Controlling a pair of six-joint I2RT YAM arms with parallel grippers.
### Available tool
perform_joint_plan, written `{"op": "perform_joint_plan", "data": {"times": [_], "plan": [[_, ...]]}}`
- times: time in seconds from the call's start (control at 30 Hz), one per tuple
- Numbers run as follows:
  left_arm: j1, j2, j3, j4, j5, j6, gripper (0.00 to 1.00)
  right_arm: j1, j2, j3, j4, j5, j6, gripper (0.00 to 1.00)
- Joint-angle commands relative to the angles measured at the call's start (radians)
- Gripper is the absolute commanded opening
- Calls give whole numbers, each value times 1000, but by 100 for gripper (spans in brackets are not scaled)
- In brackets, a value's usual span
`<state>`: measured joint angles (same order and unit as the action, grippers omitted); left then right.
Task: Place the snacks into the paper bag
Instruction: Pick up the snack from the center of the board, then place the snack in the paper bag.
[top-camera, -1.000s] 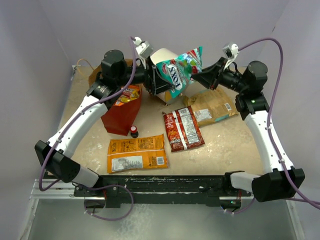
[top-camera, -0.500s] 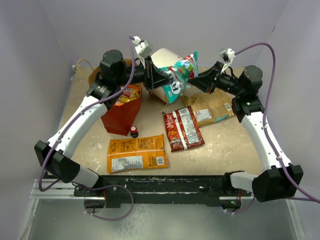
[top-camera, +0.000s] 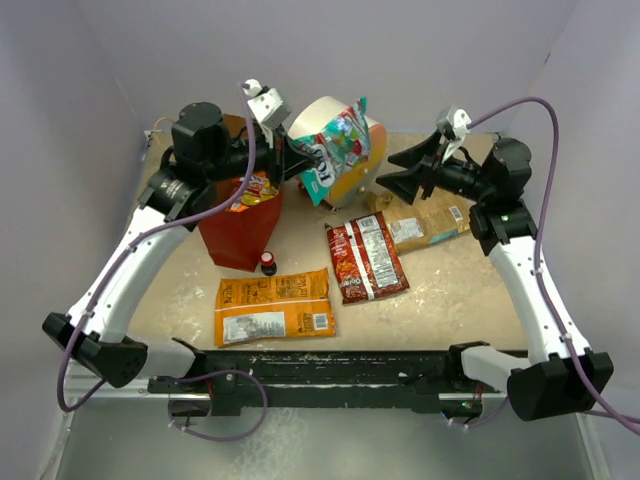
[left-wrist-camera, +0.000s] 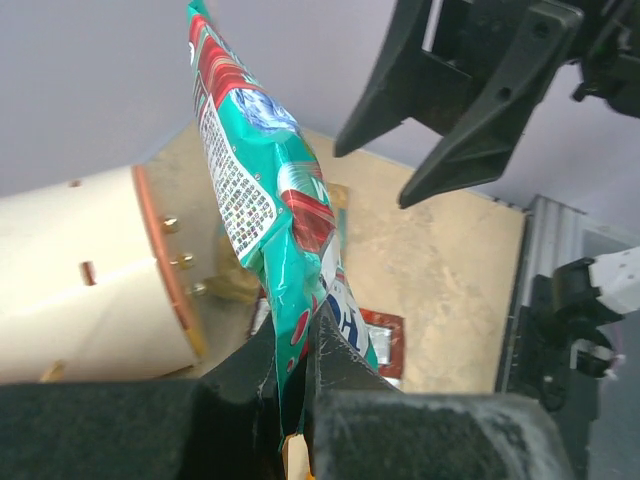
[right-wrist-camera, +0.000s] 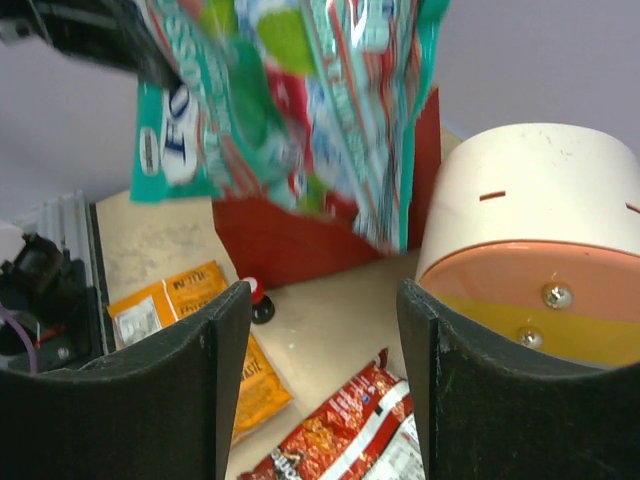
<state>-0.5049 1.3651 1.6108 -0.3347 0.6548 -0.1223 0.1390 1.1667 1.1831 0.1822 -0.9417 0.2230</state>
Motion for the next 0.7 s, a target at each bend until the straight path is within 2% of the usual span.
{"op": "perform_joint_plan", "data": {"times": [0.0, 0.27, 0.5, 0.67], "plan": [[27, -102, 106, -89, -113, 200, 0, 1, -50, 16, -161, -35, -189, 63], [85, -197, 151, -238, -442, 399, 0, 0, -85, -13, -367, 59, -427, 65], [113, -188, 111, -311, -741, 538, 0, -4, -173, -111, -357, 142, -475, 66], [152, -157, 24, -251, -764, 579, 0, -15, -212, -139, -354, 176, -472, 67]]}}
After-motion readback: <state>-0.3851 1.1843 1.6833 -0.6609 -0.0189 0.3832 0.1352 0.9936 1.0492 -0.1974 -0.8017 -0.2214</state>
